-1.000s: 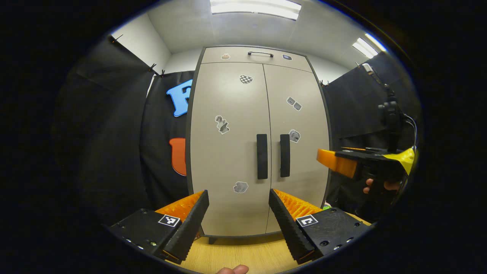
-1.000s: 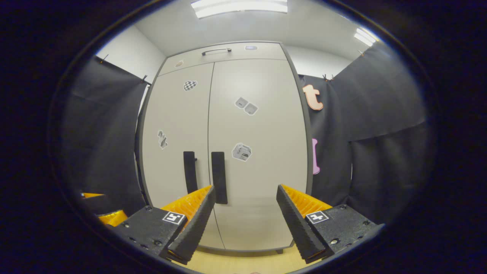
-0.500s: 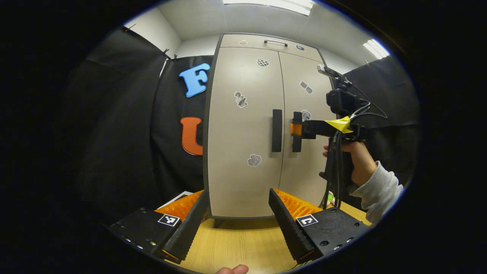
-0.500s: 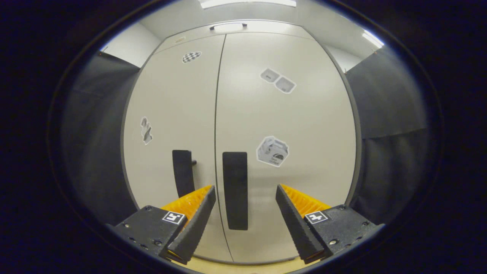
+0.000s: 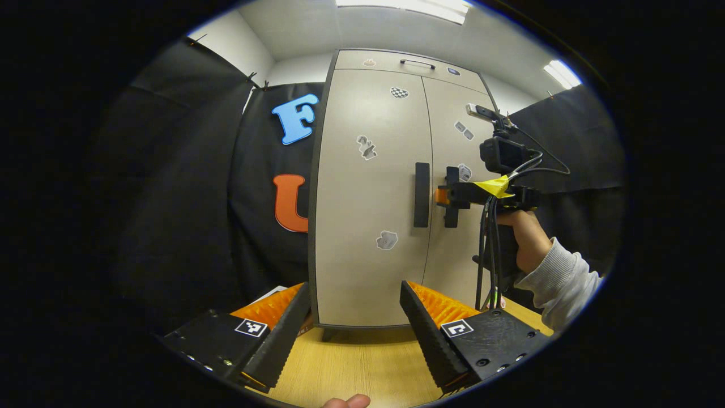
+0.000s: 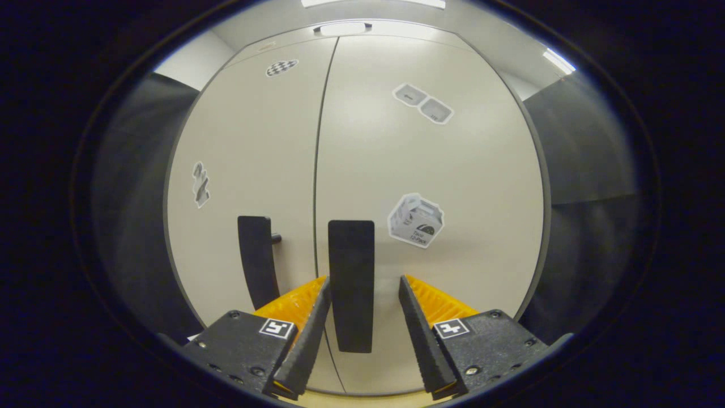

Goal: Open the right door of the double-door shoe cabinet with the right hand, and open the left door with the left hand.

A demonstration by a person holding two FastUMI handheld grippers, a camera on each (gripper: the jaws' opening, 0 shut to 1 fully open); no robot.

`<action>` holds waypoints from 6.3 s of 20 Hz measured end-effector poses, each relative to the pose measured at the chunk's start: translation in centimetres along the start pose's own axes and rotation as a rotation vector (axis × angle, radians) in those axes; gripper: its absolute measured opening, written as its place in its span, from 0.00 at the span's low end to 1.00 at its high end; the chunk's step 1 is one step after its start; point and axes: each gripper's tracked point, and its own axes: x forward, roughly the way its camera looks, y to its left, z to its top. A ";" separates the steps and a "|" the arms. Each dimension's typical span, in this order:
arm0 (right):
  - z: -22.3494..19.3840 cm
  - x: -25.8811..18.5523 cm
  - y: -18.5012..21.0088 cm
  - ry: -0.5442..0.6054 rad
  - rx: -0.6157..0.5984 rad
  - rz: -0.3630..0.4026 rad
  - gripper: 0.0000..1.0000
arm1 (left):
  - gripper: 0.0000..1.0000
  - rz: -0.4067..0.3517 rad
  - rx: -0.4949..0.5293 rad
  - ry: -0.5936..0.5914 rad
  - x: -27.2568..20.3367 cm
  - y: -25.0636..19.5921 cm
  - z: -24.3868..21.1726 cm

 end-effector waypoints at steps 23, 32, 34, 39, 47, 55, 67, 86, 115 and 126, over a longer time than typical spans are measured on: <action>-0.1 -4.5 0.4 -0.026 0.008 0.137 0.08 | 0.95 -0.001 0.008 -0.009 -0.6 -1.0 0.4; -0.3 -11.7 -3.4 -0.023 0.027 0.169 0.08 | 0.95 -0.034 0.031 -0.016 -1.4 -3.1 0.3; -0.3 -13.2 -4.7 -0.019 0.012 0.174 0.08 | 0.95 -0.042 0.038 -0.020 -1.5 -3.5 0.5; 0.1 -16.6 -9.3 -0.015 0.012 0.144 0.08 | 0.95 -0.067 0.035 -0.014 -1.4 -4.7 0.6; 0.4 -18.9 -15.0 -0.011 -0.030 0.034 0.07 | 0.95 -0.103 0.027 -0.006 -0.2 -6.2 0.7; 0.2 -20.0 -21.2 -0.007 -0.055 -0.109 0.04 | 0.95 -0.087 0.017 -0.018 1.1 -5.3 1.1; 0.5 -24.2 -23.6 -0.054 -0.023 -0.188 0.04 | 0.95 -0.073 0.029 -0.013 2.2 -4.8 0.5; -4.6 -19.5 -10.9 0.021 0.033 0.081 0.04 | 0.95 0.024 0.034 -0.031 1.2 -1.2 1.1; -5.7 -19.6 -11.9 0.021 0.008 0.077 0.81 | 0.96 -0.125 0.103 -0.066 19.7 -11.6 9.5; -6.3 -19.0 -12.2 0.042 -0.011 0.072 0.81 | 0.95 -0.066 0.067 -0.027 22.4 -10.7 8.8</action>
